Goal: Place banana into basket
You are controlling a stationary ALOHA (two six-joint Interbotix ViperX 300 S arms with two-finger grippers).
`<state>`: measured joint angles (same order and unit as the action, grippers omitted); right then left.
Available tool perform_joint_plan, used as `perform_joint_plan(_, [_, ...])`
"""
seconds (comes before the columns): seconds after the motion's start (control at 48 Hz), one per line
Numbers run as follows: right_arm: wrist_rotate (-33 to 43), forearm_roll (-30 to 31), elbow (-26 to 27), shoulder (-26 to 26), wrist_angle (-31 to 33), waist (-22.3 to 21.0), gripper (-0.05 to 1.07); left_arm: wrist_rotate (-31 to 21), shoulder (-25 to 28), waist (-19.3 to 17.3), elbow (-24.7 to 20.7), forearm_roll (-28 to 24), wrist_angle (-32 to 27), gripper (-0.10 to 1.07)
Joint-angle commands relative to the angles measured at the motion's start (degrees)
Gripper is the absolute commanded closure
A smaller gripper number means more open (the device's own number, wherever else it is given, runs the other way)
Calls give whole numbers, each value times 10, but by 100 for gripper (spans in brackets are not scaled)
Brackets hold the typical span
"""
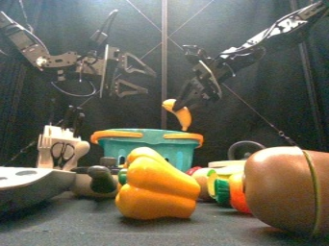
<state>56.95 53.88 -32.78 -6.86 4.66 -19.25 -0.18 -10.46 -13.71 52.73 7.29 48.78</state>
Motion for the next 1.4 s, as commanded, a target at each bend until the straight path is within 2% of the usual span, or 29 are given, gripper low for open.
perform_joint_plan(0.0, [0, 0, 26, 3, -4, -11, 41, 1, -11, 2, -11, -1, 6, -5])
perform_joint_plan(0.25, [4, -8, 36, 31, -3, -24, 39, 1, -13, 3, -8, -2, 5, -5])
perform_joint_plan(0.667, [4, -20, 33, 35, 0, -25, 18, 1, -14, 3, -9, -1, 6, -5])
perform_joint_plan(1.375, [4, -21, 33, 33, 6, -25, 18, 1, -13, 3, -6, -1, 5, -5])
